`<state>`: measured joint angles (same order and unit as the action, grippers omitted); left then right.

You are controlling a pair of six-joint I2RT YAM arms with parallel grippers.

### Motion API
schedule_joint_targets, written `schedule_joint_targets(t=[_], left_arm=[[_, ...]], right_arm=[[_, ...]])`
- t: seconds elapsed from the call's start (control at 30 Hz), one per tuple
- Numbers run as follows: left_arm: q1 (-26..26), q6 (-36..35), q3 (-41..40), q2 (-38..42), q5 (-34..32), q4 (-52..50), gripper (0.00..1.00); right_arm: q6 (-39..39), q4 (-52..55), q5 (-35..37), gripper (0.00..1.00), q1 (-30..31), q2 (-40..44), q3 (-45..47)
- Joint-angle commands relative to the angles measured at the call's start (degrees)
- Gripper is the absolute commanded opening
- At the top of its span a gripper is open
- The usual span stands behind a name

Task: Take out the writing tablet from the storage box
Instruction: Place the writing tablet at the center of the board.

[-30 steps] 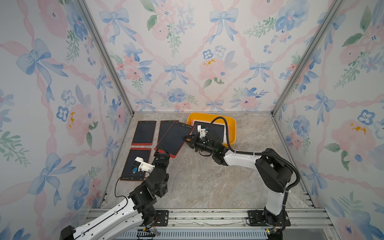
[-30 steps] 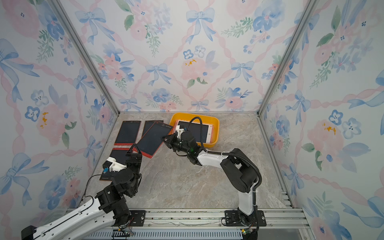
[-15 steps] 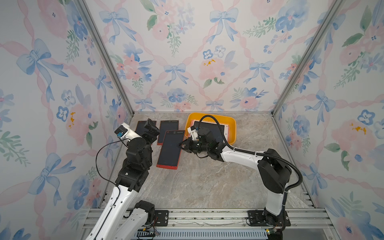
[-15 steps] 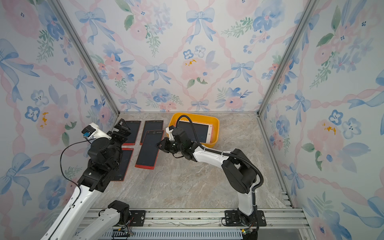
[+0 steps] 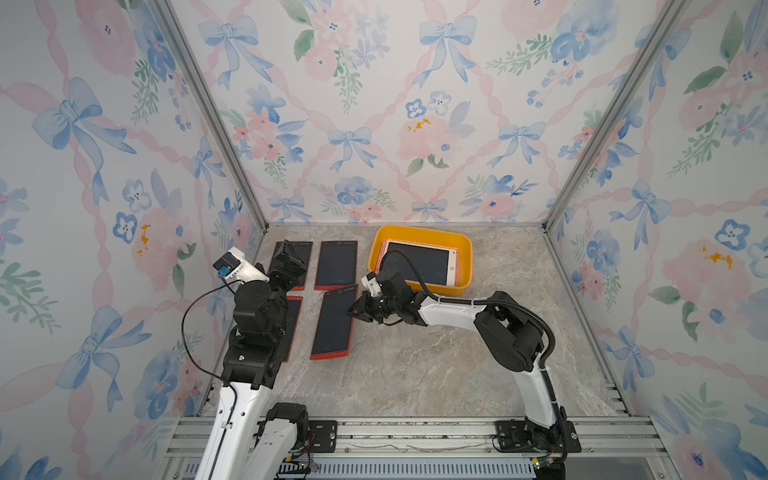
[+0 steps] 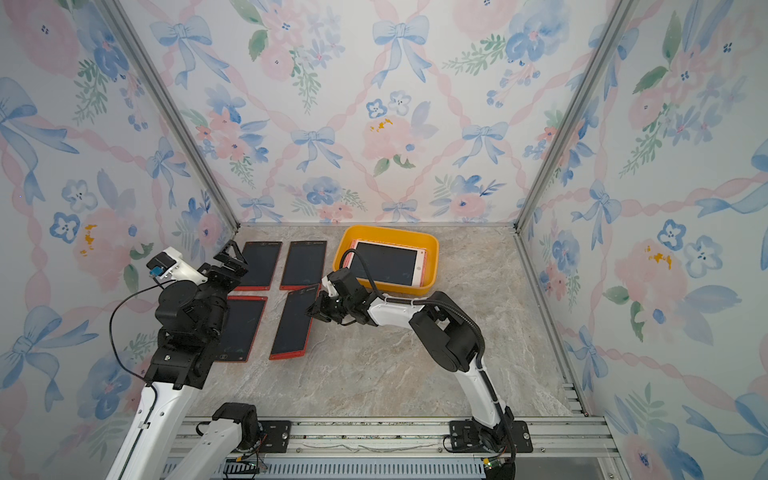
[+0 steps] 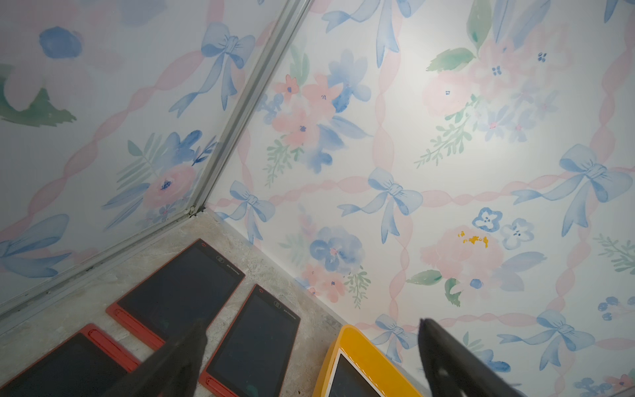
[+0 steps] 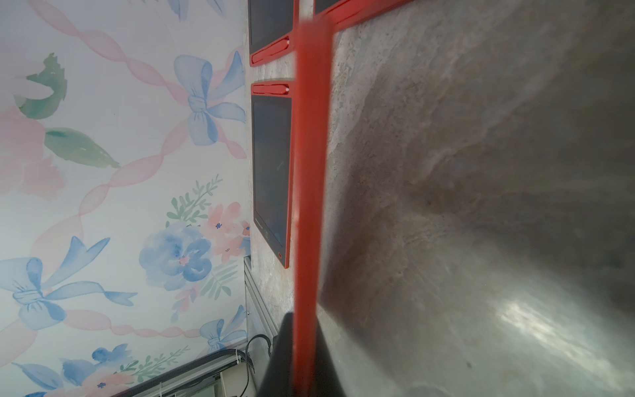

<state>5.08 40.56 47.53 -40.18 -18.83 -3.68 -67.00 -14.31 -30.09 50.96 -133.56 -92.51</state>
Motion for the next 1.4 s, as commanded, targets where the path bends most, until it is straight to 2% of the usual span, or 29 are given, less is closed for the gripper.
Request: schedule_joint_targets(t=[0.0,0.37,0.67,1.37], left_arm=[[-0.8,0.9,-2.7,-0.4,1.2,0.3,0.98],[-2.8,2.6,-4.6,0.0,2.7,1.6,0.98],[-4.0,3.2,-5.8,0.4,4.0,1.9,0.98],[-4.8,4.3,-7.8,2.2,4.4,2.2,0.98]], right_arm=[[-3.8,-2.8,-1.6,0.0,0.7,-2.9,-2.7],[-7.3,-1.0,-4.4,0.0,1.4,-9.9,-10.3],[-7.4,1.6,-4.8,0.0,1.3,-10.7,-10.7],[-5.9,4.7,-4.1,0.1,1.2,-10.8,-11.2]])
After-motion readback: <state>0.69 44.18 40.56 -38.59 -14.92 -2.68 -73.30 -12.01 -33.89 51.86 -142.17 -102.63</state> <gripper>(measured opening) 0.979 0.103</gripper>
